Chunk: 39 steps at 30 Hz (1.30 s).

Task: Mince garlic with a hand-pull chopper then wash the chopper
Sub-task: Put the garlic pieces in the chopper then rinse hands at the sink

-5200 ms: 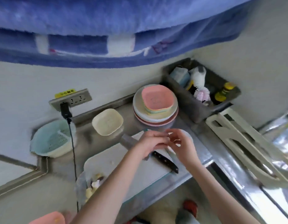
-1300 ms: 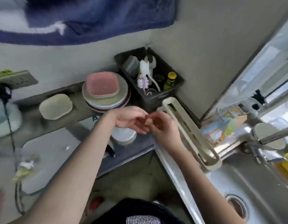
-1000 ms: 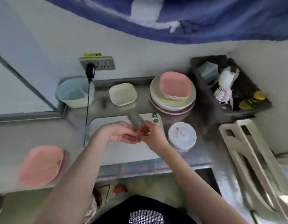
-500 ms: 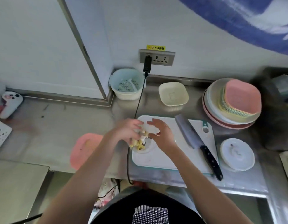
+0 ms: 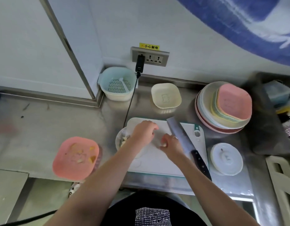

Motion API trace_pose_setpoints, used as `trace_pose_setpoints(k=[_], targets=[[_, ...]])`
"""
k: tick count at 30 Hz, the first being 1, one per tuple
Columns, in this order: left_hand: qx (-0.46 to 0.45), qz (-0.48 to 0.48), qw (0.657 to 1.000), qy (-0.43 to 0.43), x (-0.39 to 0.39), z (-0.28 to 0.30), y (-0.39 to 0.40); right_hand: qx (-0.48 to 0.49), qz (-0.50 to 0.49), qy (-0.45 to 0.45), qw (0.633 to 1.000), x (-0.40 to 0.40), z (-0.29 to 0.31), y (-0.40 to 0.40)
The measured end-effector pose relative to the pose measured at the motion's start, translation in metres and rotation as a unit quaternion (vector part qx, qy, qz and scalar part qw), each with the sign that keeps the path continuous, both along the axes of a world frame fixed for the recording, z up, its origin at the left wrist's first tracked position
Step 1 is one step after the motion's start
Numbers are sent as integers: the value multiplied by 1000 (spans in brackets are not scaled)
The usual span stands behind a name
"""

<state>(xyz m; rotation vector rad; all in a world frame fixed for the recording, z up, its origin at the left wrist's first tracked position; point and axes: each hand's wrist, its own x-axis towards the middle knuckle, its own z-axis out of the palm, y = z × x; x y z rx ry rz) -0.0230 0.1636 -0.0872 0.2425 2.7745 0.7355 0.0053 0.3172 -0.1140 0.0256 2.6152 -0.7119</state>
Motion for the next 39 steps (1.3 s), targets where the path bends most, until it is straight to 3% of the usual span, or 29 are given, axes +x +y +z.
trace_pose_setpoints(k=[3,8,10,13,20,23,26,30,34,36,39], targets=[[-162,-74,984,-17,-10,-3,10,37,76,1,996,-6,1,0],[-197,-67,976,-68,-26,-14,20,-12,-46,37,998,-16,11,11],[-203,-74,973,-83,-30,-18,24,-21,-37,22,999,-16,7,15],[-189,-75,974,-95,-32,-22,27,-68,-35,-23,997,-14,4,14],[-157,-78,983,-51,-21,-16,25,13,79,18,997,-6,-7,0],[-35,-3,998,-50,-18,-12,21,5,96,28,995,-4,-6,-2],[94,115,989,-18,-15,3,8,-36,106,19,994,-5,-3,-4],[93,139,984,53,-1,18,-30,-59,126,27,990,-3,-4,-15],[42,98,994,-10,25,17,-54,-38,109,32,993,-2,-3,-21],[18,88,995,-40,33,12,-59,-56,56,59,995,-2,3,-20],[66,124,989,-39,40,8,-65,-139,-18,146,979,1,22,-29]])
